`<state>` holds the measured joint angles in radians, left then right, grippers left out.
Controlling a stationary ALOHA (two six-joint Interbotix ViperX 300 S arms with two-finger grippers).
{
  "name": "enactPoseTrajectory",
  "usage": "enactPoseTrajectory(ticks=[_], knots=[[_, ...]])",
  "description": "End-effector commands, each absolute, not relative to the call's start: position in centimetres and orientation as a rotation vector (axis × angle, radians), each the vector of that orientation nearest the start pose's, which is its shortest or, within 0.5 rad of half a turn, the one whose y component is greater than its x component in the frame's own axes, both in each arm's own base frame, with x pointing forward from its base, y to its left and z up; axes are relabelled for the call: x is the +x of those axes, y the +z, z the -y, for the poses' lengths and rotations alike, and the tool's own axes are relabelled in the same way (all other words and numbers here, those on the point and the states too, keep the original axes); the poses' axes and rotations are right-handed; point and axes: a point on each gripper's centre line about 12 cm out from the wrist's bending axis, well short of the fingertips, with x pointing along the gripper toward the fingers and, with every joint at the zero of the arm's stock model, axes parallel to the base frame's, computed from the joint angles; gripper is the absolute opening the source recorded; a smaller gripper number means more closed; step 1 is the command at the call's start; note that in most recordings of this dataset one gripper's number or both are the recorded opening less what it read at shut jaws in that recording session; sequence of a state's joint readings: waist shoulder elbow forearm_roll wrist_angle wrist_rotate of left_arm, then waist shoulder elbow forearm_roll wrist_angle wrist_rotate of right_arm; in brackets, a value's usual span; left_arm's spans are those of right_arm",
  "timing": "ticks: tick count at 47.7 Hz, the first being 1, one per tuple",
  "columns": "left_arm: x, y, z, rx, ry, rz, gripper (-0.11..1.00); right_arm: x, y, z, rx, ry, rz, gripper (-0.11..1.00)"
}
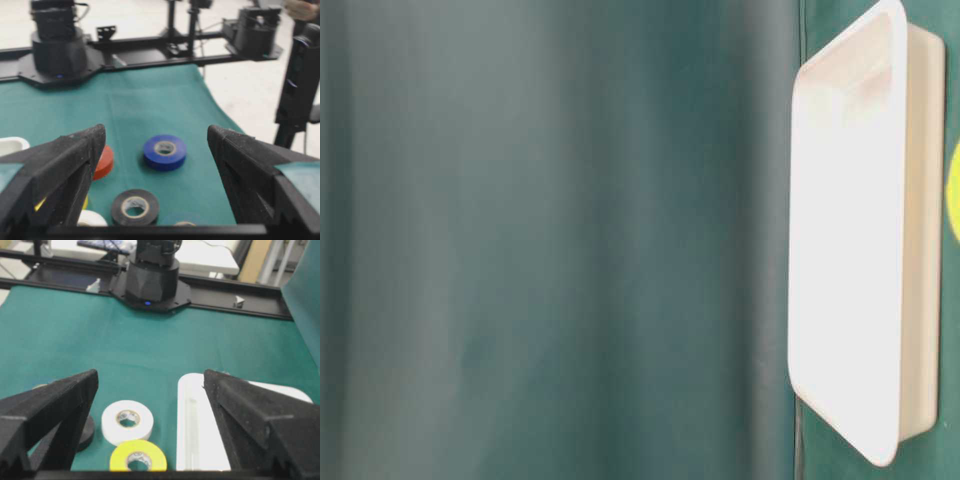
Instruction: Pick up the tape from a random location and place it into the white case.
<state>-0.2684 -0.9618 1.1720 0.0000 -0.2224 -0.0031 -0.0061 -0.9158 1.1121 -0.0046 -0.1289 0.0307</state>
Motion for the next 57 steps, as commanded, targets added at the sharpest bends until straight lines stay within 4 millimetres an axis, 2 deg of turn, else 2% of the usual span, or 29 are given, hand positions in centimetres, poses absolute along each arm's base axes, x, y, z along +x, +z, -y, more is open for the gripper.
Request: enactPoseTrajectory(ticks=[1,10,18,30,49,57], knots=[[19.4,29.7,5.5,-0.01,-0.276,0.036,0.99,21.3,30.1,0.2,0.026,-0.007,-0.043,0.91],[19.6,29.9,5.5,-0.01,-0.276,0.042,0.99,21.3,30.0,0.2,0.023,-0.007,-0.051,0.91],[20.5,30.1,5.8,-0.011,-0.276,0.034,0.99,21.3,30.0,0.1,0.023,-0.006,-0.051,0.91],[23.6,30.7,7.4,-0.005,-0.303,-0.001,0.99,21.3,30.0,0.1,0.023,-0.006,-0.051,0.91],[29.9,30.8,10.0,0.013,-0.321,-0.076,0.99,21.4,30.0,0.2,0.02,-0.007,-0.054,0.91],[30.9,30.7,10.3,0.016,-0.322,-0.089,0.99,21.4,29.9,0.1,0.02,-0.006,-0.055,0.91]])
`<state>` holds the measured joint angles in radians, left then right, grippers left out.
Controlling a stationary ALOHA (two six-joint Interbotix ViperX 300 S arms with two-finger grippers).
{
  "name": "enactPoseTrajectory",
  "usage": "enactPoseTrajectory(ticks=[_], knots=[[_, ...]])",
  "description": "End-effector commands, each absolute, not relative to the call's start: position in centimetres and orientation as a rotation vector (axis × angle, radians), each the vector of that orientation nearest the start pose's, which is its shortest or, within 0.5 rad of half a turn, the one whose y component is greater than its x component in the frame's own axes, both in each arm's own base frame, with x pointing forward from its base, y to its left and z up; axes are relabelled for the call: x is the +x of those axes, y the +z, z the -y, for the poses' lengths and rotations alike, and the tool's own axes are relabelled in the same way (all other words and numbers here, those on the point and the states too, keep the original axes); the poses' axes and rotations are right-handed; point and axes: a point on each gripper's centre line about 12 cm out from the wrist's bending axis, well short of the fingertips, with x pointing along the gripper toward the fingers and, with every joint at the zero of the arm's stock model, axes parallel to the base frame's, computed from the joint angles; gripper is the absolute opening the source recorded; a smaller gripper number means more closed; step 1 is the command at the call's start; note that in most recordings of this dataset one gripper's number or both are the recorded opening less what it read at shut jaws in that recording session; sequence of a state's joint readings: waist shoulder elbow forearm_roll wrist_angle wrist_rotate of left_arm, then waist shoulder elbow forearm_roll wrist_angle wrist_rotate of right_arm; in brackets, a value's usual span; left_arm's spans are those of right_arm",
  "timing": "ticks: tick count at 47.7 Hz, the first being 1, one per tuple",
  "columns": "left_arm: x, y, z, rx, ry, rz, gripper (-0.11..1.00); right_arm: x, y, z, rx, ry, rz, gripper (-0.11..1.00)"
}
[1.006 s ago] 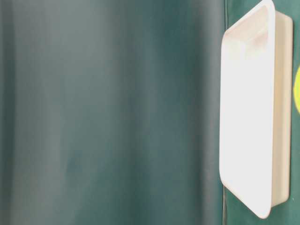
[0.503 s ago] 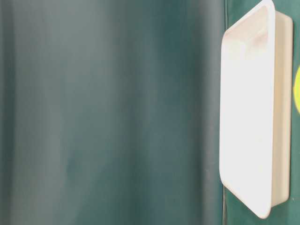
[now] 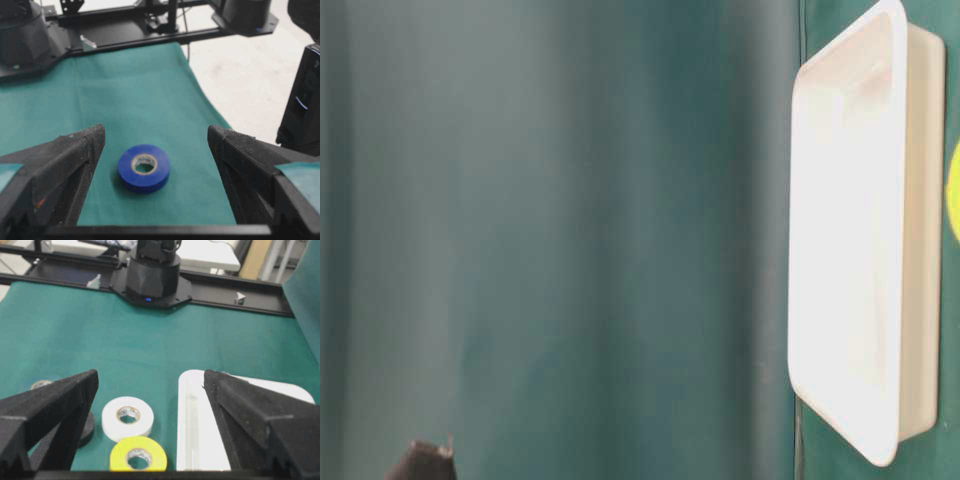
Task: Pick up the tape from a random location and place it into the white case.
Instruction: 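Move the open left gripper down over the teal tape roll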
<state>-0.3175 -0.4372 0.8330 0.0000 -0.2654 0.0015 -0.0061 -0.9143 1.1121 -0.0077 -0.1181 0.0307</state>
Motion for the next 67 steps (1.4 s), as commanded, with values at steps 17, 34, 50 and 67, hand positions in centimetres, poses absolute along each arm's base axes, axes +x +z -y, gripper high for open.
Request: enactPoseTrajectory(ticks=[17,34,50,67], knots=[[31.3,31.0,10.5,0.002,-0.319,-0.164,0.99,21.3,30.0,0.2,0.02,-0.007,-0.063,0.91],[33.5,30.6,11.2,0.058,-0.309,-0.527,0.99,21.4,29.9,0.1,0.02,-0.006,-0.09,0.91],[35.0,30.1,11.4,0.107,-0.289,-0.809,0.99,21.4,29.9,0.1,0.02,-0.006,-0.095,0.91],[35.9,29.9,11.5,0.123,-0.273,-0.936,0.99,21.7,29.6,0.2,0.02,-0.008,-0.109,0.91]])
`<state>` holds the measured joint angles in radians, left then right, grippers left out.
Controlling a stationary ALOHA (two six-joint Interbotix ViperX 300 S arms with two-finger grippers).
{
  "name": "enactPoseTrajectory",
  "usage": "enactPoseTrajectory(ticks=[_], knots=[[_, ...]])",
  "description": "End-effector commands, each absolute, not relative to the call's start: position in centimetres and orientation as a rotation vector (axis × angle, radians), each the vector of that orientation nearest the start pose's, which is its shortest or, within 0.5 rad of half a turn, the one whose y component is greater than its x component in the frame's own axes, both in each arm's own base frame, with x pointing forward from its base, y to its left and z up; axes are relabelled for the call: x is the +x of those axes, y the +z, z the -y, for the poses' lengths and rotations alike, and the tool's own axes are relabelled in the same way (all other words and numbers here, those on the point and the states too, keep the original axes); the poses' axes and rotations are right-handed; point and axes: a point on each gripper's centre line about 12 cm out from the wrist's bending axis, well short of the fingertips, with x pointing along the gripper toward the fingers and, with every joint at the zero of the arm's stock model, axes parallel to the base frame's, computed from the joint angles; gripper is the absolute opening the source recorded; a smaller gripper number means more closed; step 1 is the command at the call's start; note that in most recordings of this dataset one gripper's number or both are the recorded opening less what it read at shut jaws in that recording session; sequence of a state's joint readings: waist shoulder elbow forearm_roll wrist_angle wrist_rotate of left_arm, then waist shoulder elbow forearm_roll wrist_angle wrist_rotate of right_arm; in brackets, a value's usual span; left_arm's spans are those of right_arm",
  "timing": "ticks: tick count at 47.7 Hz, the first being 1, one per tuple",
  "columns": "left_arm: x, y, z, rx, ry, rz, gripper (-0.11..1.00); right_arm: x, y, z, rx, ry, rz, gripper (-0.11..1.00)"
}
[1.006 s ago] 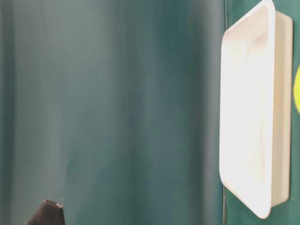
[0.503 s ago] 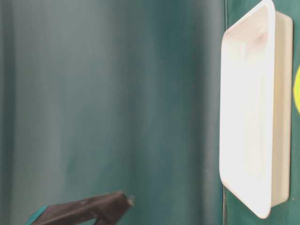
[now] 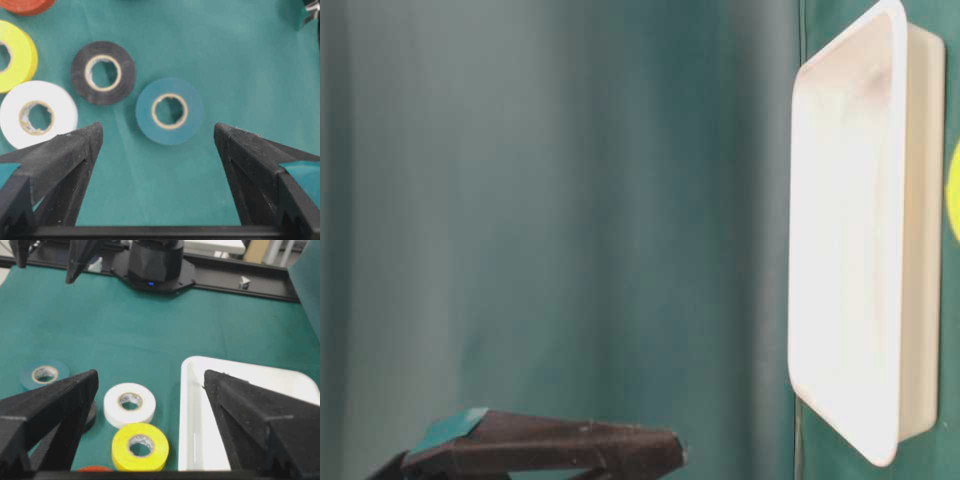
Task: Pick up the tape from a random location and place it into the white case.
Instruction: 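Move the open left gripper down over the teal tape roll, then lower the left gripper and close it on the teal tape roll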
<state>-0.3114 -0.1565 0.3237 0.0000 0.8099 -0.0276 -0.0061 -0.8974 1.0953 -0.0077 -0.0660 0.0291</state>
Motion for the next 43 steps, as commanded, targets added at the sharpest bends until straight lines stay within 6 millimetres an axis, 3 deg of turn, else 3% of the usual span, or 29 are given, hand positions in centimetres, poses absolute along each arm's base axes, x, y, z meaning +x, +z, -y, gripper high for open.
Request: enactPoseTrajectory(ticks=[1,32,43], knots=[[35.9,29.9,11.5,0.125,-0.273,-0.937,0.99,21.7,29.6,0.2,0.02,-0.008,-0.109,0.91],[36.0,29.8,11.5,0.123,-0.273,-0.926,0.99,22.0,29.4,0.1,0.019,-0.007,-0.121,0.91],[36.7,27.4,11.7,0.128,-0.271,-0.958,0.99,22.0,29.4,0.2,0.019,-0.008,-0.121,0.91]])
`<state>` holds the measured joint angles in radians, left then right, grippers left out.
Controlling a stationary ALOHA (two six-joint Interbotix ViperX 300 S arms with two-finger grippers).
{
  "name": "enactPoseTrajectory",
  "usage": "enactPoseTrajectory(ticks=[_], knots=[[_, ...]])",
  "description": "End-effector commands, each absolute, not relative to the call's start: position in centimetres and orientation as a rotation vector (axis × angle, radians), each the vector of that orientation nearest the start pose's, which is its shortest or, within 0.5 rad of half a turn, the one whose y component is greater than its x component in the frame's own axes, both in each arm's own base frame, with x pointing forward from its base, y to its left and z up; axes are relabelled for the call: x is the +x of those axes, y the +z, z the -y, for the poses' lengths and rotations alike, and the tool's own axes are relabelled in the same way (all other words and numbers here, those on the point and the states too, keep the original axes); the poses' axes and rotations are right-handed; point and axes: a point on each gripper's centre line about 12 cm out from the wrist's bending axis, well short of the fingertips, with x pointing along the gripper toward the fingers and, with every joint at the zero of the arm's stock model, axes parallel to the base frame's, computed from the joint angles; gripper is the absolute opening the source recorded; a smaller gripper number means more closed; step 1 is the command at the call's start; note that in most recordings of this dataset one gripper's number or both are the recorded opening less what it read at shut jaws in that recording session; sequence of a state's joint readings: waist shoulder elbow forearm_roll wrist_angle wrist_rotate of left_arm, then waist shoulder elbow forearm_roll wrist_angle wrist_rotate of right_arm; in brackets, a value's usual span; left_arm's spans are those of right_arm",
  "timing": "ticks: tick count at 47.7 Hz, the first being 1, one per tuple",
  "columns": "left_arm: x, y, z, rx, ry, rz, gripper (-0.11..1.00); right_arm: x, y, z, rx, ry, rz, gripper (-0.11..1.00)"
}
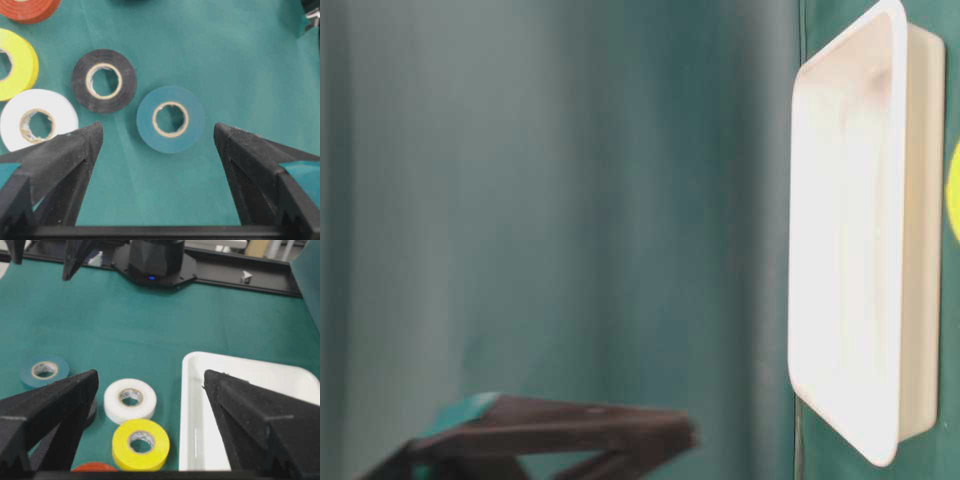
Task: Pick up the tape from a random location and place it into the white case.
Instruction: 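Lower the left gripper and close it on the teal tape roll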
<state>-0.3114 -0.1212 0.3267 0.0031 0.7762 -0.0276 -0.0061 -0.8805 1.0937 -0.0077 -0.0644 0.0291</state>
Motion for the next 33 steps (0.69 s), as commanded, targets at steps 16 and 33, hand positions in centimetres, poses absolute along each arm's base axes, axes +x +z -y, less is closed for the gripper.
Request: enactPoseTrajectory(ticks=[16,33], knots=[[38.0,21.5,12.1,0.142,-0.266,-1.043,0.99,22.0,29.3,0.1,0.019,-0.007,-0.124,0.91],[38.8,17.8,12.4,0.144,-0.265,-1.052,0.99,22.2,29.0,0.2,0.019,-0.008,-0.138,0.91]])
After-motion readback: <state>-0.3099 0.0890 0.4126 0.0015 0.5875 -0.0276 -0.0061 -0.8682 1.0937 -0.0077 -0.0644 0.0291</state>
